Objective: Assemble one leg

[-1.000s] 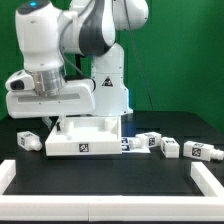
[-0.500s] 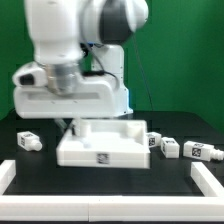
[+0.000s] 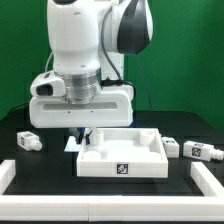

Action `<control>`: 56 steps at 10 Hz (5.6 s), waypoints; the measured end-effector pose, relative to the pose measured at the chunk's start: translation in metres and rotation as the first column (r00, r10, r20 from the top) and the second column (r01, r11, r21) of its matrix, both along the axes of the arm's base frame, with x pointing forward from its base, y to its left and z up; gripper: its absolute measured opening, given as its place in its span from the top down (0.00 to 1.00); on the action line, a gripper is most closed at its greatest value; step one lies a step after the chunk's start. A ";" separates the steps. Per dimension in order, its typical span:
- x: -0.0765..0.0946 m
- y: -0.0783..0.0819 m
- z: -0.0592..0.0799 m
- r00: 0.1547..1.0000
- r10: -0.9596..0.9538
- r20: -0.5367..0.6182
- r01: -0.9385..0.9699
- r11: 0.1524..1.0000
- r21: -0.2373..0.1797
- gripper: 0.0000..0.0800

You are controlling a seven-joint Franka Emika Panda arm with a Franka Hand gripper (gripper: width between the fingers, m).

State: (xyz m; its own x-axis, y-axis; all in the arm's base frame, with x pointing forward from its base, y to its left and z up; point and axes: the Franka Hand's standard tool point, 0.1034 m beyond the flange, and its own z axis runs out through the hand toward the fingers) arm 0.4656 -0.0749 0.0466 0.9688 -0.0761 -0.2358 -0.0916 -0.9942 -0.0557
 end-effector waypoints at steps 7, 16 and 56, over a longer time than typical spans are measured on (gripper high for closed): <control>0.082 0.030 -0.020 0.997 0.047 0.064 -0.048 0.999 0.004 0.93; 0.089 0.053 -0.033 0.999 0.036 0.004 -0.036 0.999 0.011 0.93; -0.059 0.208 -0.035 0.793 -0.003 -0.610 -0.030 0.999 -0.045 0.19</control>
Offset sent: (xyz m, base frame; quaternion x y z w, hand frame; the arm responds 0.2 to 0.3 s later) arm 0.0737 0.0240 -0.0109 -0.0038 0.0320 -0.0104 0.9994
